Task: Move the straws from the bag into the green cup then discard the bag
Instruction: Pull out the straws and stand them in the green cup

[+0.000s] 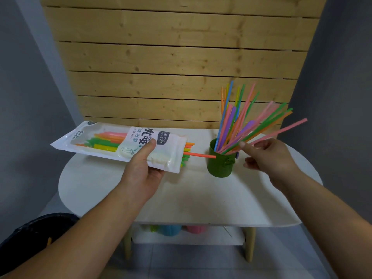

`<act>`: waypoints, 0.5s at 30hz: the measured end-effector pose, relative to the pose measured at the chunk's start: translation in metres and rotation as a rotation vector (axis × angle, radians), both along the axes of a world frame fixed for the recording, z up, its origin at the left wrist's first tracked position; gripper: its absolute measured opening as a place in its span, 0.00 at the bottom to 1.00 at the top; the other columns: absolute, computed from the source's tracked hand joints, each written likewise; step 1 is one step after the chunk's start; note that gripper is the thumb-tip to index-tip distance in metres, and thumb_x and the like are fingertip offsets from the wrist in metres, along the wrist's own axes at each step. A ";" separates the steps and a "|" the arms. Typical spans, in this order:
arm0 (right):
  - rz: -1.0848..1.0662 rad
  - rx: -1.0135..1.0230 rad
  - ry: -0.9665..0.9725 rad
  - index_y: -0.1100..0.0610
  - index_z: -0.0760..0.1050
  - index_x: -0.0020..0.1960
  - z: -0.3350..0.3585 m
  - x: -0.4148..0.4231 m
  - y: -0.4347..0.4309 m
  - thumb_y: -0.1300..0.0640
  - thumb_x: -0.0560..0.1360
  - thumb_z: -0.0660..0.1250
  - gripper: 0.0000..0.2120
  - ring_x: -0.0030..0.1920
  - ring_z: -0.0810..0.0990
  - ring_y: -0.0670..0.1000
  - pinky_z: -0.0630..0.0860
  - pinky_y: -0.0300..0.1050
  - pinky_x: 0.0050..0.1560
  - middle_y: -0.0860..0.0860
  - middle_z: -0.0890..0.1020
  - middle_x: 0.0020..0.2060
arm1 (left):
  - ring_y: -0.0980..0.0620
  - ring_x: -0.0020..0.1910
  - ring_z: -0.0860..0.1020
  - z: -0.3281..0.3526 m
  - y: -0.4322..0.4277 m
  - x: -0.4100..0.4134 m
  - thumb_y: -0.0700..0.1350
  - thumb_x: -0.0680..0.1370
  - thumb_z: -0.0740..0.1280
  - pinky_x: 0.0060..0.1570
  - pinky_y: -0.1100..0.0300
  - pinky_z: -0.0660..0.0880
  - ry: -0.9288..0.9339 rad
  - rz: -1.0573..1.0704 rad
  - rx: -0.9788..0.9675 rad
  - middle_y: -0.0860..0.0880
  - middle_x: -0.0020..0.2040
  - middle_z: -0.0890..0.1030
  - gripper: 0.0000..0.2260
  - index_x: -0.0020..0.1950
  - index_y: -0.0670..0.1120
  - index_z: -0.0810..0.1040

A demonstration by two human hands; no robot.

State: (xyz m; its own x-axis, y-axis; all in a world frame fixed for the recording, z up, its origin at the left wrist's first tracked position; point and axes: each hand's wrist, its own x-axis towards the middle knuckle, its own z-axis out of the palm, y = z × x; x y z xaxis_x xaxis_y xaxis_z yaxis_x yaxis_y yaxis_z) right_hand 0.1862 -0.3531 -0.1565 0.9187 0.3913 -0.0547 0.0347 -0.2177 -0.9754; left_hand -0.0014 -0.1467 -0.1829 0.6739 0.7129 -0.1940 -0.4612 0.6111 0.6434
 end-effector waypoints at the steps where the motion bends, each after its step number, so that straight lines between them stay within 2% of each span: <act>1: 0.012 -0.044 0.082 0.64 0.75 0.51 0.000 -0.005 0.000 0.50 0.71 0.77 0.20 0.37 0.83 0.56 0.85 0.50 0.38 0.60 0.81 0.47 | 0.49 0.49 0.88 0.000 0.000 0.000 0.39 0.78 0.72 0.38 0.50 0.85 -0.001 0.000 0.002 0.48 0.51 0.89 0.12 0.60 0.49 0.80; 3: 0.082 -0.103 0.225 0.64 0.75 0.49 0.003 -0.016 -0.002 0.47 0.72 0.75 0.21 0.35 0.82 0.56 0.84 0.51 0.39 0.60 0.81 0.43 | 0.49 0.49 0.88 0.001 0.000 -0.001 0.39 0.78 0.72 0.38 0.50 0.85 -0.006 0.002 0.006 0.48 0.51 0.89 0.12 0.60 0.49 0.80; 5: 0.192 -0.099 0.290 0.64 0.77 0.50 0.003 -0.030 0.001 0.46 0.74 0.72 0.20 0.33 0.81 0.54 0.82 0.47 0.35 0.58 0.81 0.39 | 0.50 0.48 0.88 0.002 -0.002 -0.001 0.39 0.78 0.72 0.38 0.51 0.85 -0.009 -0.006 0.004 0.48 0.51 0.89 0.12 0.61 0.49 0.80; 7: 0.283 -0.010 0.272 0.63 0.80 0.51 0.003 -0.044 0.007 0.48 0.77 0.70 0.17 0.33 0.81 0.51 0.81 0.44 0.34 0.56 0.81 0.38 | 0.50 0.48 0.88 0.003 -0.004 -0.002 0.39 0.78 0.72 0.38 0.51 0.85 -0.020 -0.026 0.009 0.48 0.51 0.89 0.11 0.60 0.49 0.80; 10: 0.290 0.128 0.185 0.61 0.82 0.49 0.007 -0.061 0.021 0.51 0.78 0.69 0.12 0.36 0.83 0.51 0.81 0.44 0.36 0.55 0.83 0.38 | 0.49 0.50 0.88 0.004 -0.006 -0.002 0.40 0.78 0.72 0.41 0.49 0.86 -0.029 -0.044 0.024 0.48 0.52 0.89 0.12 0.60 0.49 0.80; 12: 0.280 0.172 0.174 0.58 0.82 0.49 0.009 -0.067 0.031 0.51 0.79 0.69 0.10 0.38 0.84 0.51 0.81 0.45 0.37 0.55 0.84 0.41 | 0.49 0.51 0.88 0.003 -0.008 -0.003 0.40 0.78 0.72 0.44 0.48 0.86 -0.028 -0.051 0.042 0.48 0.53 0.89 0.11 0.59 0.49 0.81; 15: 0.283 0.155 0.189 0.55 0.82 0.51 0.008 -0.072 0.041 0.48 0.79 0.67 0.11 0.34 0.83 0.49 0.79 0.44 0.33 0.54 0.84 0.43 | 0.49 0.51 0.88 0.002 -0.010 -0.003 0.40 0.78 0.72 0.43 0.50 0.86 -0.027 -0.063 0.079 0.48 0.52 0.89 0.11 0.58 0.52 0.81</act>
